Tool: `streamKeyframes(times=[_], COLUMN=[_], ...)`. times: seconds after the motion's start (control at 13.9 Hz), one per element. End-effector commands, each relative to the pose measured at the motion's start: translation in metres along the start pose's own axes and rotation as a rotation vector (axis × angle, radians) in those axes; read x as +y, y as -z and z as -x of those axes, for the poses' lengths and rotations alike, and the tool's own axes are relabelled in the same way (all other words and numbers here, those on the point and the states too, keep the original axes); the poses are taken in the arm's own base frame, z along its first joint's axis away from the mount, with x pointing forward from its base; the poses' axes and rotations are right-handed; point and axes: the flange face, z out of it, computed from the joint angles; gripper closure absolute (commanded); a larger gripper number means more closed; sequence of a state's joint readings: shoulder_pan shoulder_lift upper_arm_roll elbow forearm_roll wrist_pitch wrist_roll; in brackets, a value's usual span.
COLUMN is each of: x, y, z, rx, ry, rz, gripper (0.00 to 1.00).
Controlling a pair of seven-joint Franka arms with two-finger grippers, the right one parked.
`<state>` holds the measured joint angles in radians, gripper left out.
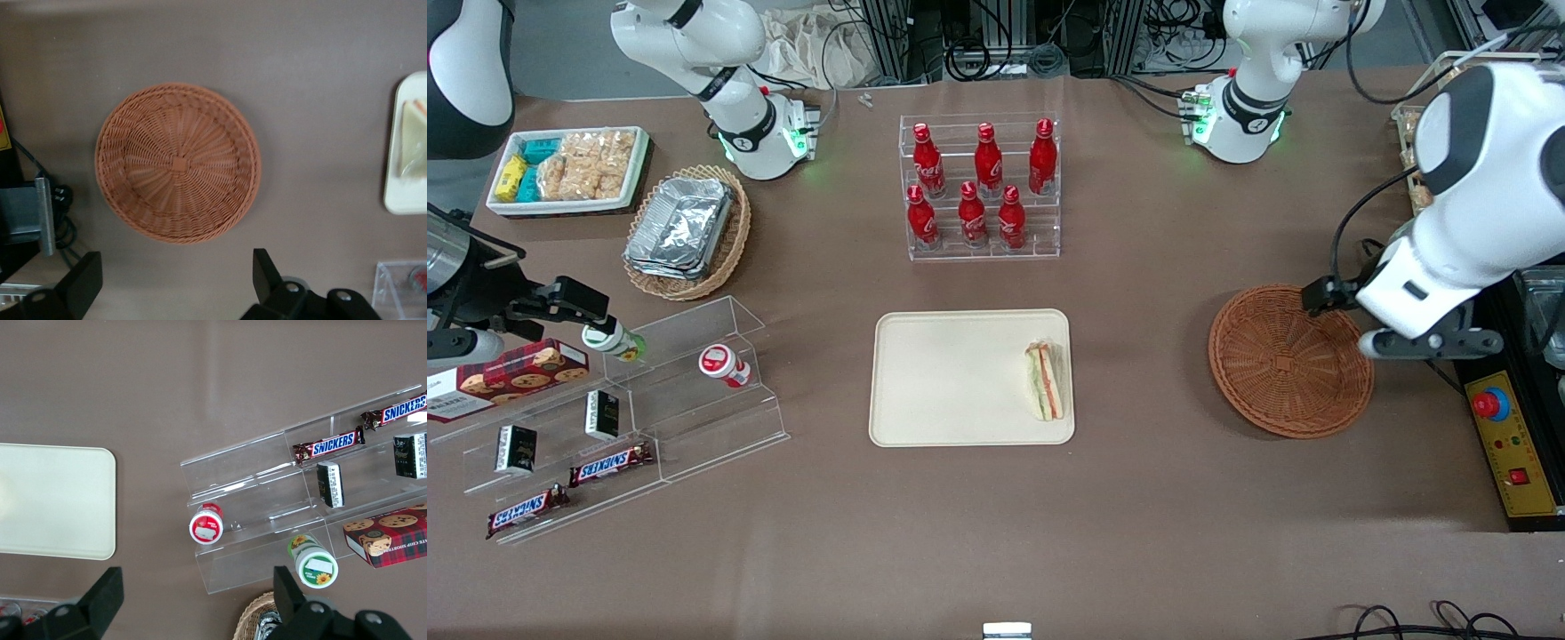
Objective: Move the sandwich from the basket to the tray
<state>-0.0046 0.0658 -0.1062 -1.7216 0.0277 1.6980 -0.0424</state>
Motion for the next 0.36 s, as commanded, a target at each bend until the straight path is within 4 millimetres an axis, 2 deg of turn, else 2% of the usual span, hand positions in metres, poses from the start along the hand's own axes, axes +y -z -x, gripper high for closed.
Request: streamKeyframes(times=[0.0,0.07,0.29], x=[-0.015,-0.018,-0.021], y=[0.003,0.014,0.022], z=[0.019,0.014,0.002], rx=[0.021,0.035,-0.003], ry=[-0.050,-0.061,-0.107], rz=[0.027,0.025,0.019], gripper=[0.00,0.00,0.00])
